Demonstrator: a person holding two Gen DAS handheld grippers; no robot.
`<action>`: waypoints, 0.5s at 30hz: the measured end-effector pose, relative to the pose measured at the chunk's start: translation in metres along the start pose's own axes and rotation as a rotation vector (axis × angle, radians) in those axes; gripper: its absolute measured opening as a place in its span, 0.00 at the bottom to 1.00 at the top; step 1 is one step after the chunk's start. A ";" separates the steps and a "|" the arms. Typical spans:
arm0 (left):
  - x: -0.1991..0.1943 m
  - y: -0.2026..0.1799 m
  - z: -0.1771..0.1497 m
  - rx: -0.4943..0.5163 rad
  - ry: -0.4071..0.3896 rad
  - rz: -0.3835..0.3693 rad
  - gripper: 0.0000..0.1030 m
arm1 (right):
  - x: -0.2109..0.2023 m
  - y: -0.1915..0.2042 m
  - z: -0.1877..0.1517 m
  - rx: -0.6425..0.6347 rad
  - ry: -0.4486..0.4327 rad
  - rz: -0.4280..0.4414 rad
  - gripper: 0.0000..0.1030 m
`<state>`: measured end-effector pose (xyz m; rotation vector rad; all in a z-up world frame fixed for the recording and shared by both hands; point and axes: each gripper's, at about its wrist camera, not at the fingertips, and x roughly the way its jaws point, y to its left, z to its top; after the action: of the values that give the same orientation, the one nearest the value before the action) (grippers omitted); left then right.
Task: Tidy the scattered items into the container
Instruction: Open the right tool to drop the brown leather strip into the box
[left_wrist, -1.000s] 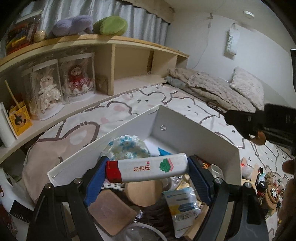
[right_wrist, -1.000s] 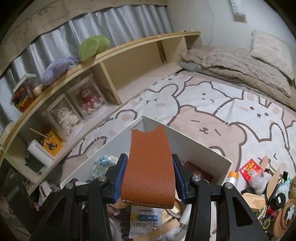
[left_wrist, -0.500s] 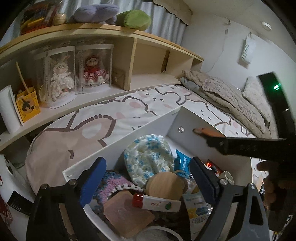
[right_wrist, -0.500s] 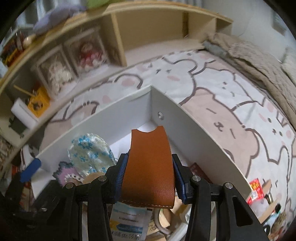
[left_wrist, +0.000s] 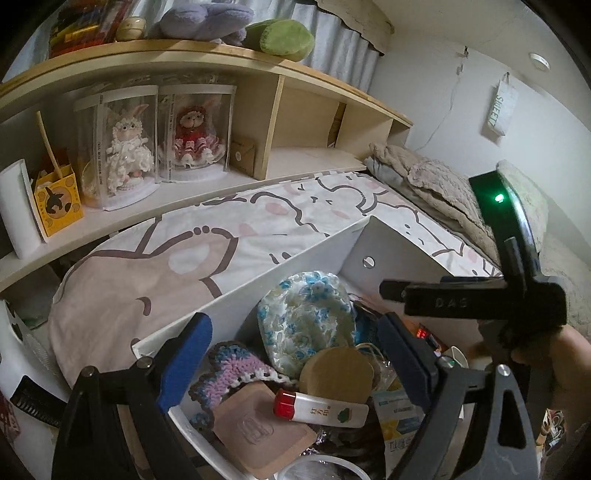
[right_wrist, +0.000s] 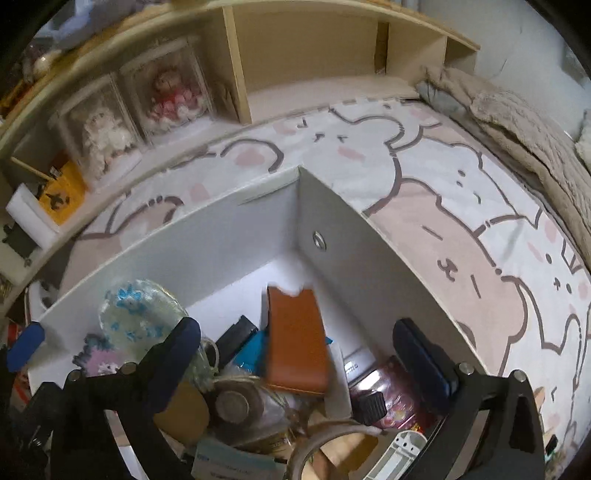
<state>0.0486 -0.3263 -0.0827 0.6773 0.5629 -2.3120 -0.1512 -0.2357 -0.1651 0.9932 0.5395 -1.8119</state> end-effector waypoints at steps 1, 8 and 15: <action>0.000 0.000 0.000 -0.002 0.000 0.001 0.90 | -0.002 -0.001 0.000 0.001 -0.011 -0.006 1.00; -0.002 -0.001 0.000 0.004 -0.006 -0.003 0.90 | -0.022 0.002 -0.003 -0.015 -0.059 0.005 1.00; -0.004 -0.004 0.000 0.016 -0.009 0.002 0.90 | -0.048 0.011 -0.013 -0.031 -0.112 0.043 1.00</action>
<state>0.0488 -0.3212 -0.0795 0.6747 0.5394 -2.3190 -0.1264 -0.2056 -0.1324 0.8701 0.4728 -1.8037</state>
